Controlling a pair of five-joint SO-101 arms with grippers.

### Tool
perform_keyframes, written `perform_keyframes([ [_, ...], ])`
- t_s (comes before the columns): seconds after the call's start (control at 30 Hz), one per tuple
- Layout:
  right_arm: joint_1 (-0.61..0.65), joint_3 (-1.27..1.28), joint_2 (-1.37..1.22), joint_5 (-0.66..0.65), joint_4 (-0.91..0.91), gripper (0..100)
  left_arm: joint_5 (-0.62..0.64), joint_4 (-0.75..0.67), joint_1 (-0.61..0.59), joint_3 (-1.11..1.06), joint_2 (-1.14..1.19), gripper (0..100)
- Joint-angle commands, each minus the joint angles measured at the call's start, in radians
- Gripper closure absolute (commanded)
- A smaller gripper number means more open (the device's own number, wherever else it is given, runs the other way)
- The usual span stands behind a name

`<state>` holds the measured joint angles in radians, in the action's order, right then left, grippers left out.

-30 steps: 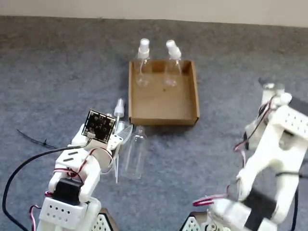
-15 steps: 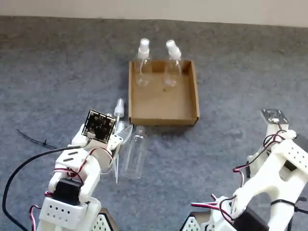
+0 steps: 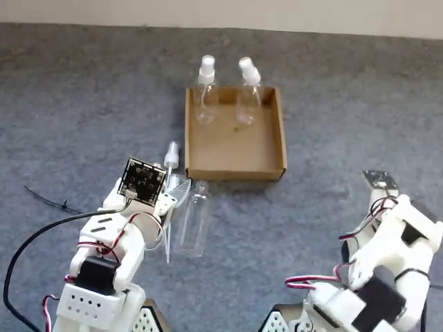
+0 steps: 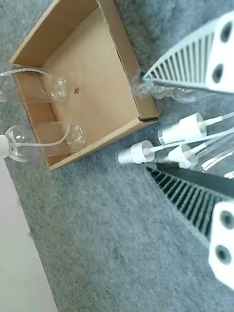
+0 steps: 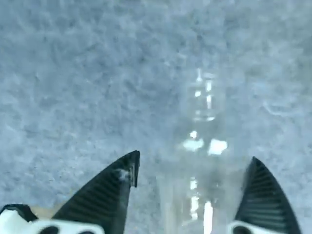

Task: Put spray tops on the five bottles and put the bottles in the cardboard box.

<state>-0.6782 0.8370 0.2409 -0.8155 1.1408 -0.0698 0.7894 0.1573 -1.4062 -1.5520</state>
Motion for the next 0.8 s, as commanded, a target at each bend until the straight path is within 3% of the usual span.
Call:
perform_keyframes([
  [0.0,0.019,-0.005,-0.071,0.009,-0.064,78.6,-0.009,-0.028,-0.010,0.001,-0.008,77],
  [0.2,0.081,-0.166,-0.096,0.176,-0.096,92.5,-0.009,-0.028,-0.007,-0.001,-0.012,77],
  [0.43,0.226,-0.394,-0.137,0.405,-0.096,97.4,-0.008,-0.028,-0.012,-0.001,-0.012,77],
  [0.6,0.262,-0.585,-0.346,0.439,-0.087,98.8,-0.008,-0.028,-0.012,-0.001,-0.012,77],
  [0.77,0.252,-0.848,-0.552,0.436,0.048,96.1,-0.008,-0.028,-0.012,-0.001,-0.012,77],
])
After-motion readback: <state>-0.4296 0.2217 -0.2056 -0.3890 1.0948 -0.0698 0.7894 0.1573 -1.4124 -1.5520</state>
